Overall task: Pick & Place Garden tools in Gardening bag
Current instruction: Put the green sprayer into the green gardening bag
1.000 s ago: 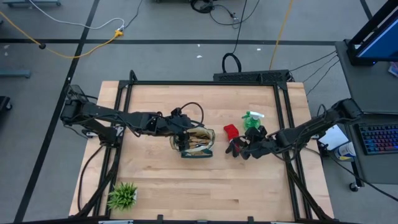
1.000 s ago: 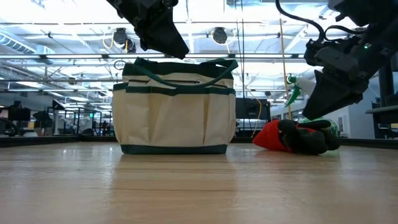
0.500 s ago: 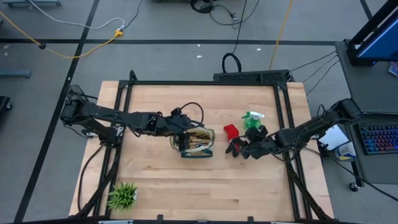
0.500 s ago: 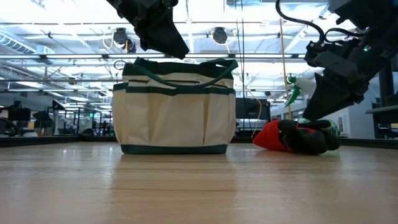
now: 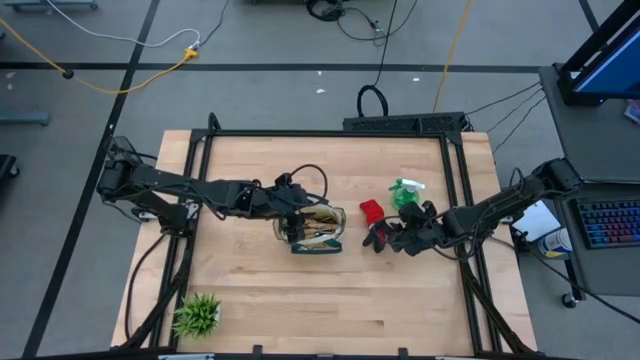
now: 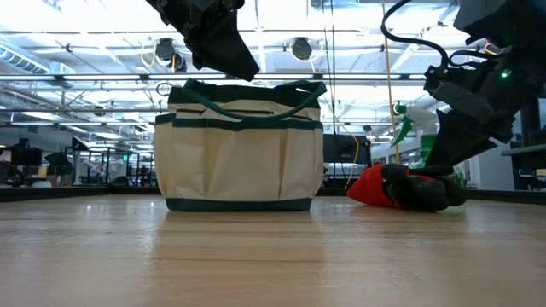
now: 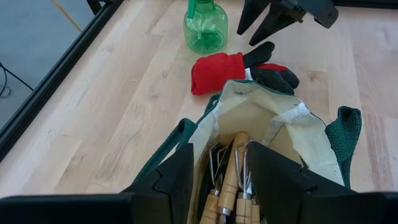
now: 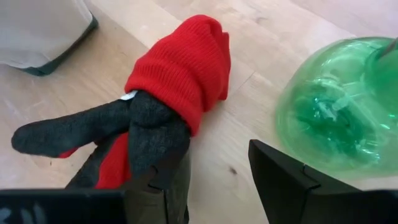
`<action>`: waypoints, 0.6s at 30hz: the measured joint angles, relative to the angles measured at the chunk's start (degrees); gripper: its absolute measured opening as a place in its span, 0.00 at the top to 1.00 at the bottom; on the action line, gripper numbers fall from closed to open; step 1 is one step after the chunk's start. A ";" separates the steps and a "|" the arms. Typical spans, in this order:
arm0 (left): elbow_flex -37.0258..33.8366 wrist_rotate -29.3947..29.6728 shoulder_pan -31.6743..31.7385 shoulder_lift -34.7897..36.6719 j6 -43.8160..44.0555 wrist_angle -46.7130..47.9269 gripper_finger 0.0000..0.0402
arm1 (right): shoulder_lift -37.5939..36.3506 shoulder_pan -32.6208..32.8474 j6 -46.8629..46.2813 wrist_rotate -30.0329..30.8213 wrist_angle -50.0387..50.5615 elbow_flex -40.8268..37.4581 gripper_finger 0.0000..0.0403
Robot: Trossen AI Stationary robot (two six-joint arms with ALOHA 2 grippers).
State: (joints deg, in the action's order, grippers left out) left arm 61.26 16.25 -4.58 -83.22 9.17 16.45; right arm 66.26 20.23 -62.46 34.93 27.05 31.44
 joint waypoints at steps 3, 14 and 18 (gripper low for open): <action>0.01 -0.01 -0.01 0.00 0.00 0.00 0.60 | 0.00 -0.02 0.02 0.07 0.00 0.00 0.62; 0.02 0.86 0.00 0.00 0.00 -0.02 0.60 | 0.00 -0.02 -1.55 1.49 -0.02 0.00 0.62; 0.02 0.86 0.00 0.00 0.00 0.00 0.60 | 0.00 -0.05 -1.81 3.14 -0.14 0.00 0.62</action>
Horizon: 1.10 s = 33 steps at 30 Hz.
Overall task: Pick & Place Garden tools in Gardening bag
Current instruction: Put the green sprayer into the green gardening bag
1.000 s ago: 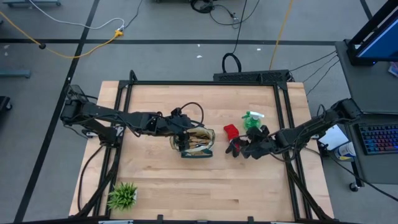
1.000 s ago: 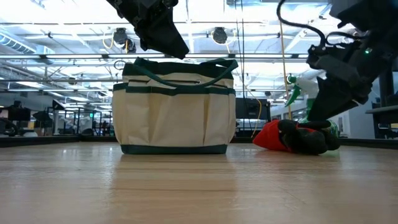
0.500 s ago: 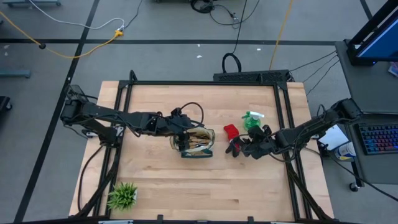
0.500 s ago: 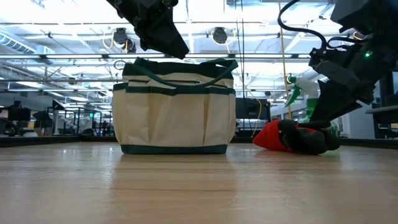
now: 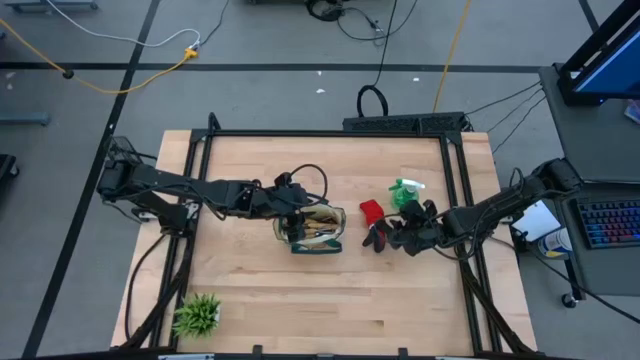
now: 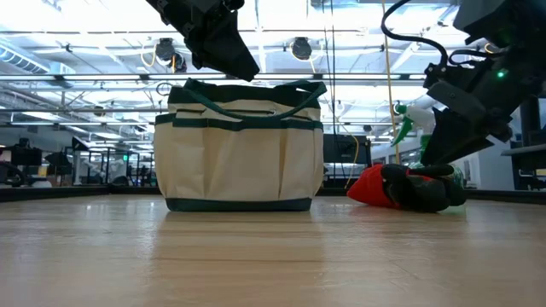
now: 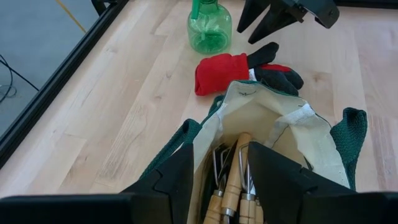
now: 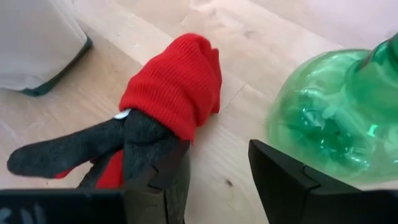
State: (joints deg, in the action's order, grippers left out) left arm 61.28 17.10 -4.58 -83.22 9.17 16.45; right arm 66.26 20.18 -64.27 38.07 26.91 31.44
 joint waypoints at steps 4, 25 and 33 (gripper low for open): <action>0.00 0.00 0.00 0.00 0.00 -0.01 0.60 | 0.00 -0.10 -0.05 1.15 -1.07 0.00 0.62; 0.00 0.00 0.00 0.00 -0.28 -0.02 0.60 | -0.04 -4.54 -2.56 16.25 -9.17 0.00 0.62; 0.00 0.00 -0.02 0.00 -0.48 -0.02 0.60 | -0.04 -4.84 -7.06 22.00 -9.13 0.00 0.62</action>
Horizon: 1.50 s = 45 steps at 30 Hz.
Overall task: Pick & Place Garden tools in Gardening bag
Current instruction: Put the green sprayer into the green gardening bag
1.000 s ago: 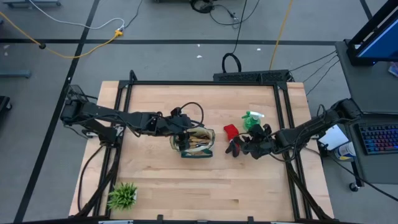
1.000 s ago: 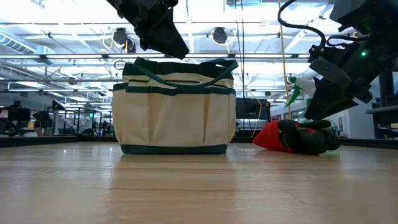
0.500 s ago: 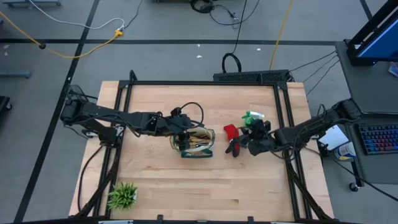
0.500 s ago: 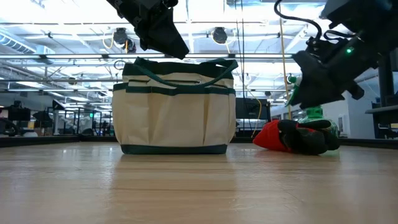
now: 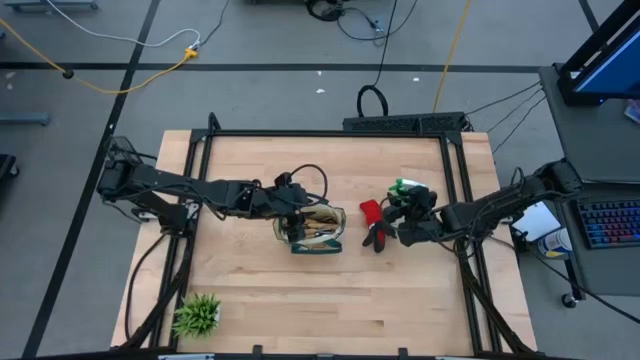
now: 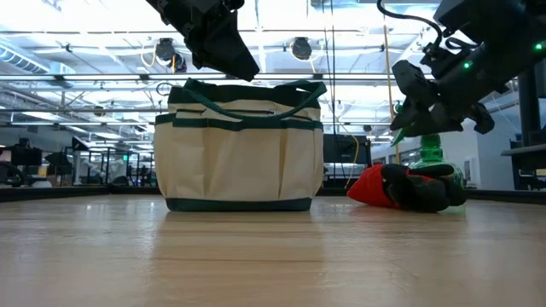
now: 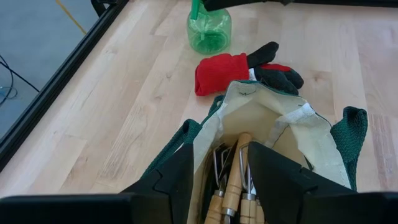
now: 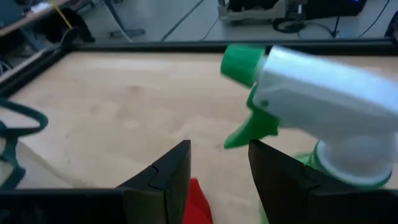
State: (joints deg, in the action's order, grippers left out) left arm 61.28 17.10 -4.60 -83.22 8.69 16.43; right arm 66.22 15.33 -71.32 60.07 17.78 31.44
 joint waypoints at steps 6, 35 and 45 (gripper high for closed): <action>0.00 0.00 0.00 0.00 0.02 0.00 0.60 | 0.34 -0.82 -1.93 1.40 -0.25 0.00 0.62; 0.00 0.00 0.02 0.00 -1.51 -0.04 0.60 | 7.13 -5.37 -12.70 4.35 -3.41 0.00 0.62; 0.00 0.00 0.02 0.00 -1.51 -0.04 0.60 | 7.13 -8.69 -12.81 2.98 -3.39 0.00 0.62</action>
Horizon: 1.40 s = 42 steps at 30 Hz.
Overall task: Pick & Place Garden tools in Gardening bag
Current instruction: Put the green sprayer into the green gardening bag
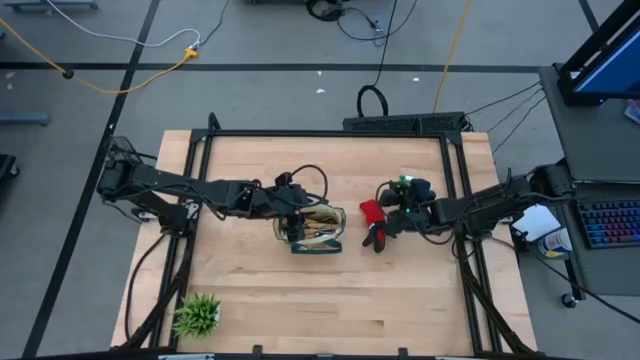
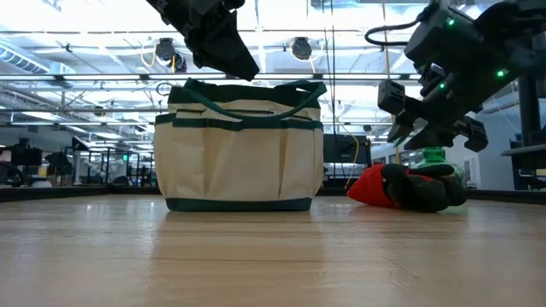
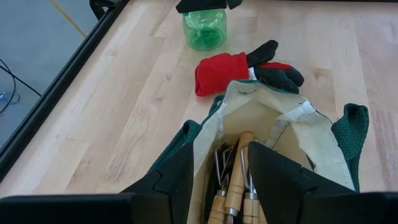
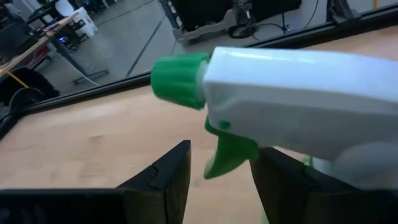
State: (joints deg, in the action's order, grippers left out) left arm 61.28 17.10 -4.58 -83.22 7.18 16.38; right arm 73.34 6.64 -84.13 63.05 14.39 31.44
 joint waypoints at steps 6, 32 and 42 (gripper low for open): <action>0.00 0.00 0.00 0.00 0.00 0.00 0.60 | 0.00 -2.03 3.66 -0.01 -0.08 0.00 0.62; 0.00 0.00 0.00 0.00 -1.27 0.02 0.60 | 0.00 0.58 19.52 -5.54 -9.91 0.00 0.89; 0.00 -0.50 -0.18 0.00 -0.83 0.07 0.60 | -0.01 0.60 33.47 -16.76 -22.68 0.00 0.91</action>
State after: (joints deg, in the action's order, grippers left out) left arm 61.28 16.60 -4.76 -83.22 6.35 16.45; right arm 73.33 7.25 -50.66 46.29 -8.29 31.44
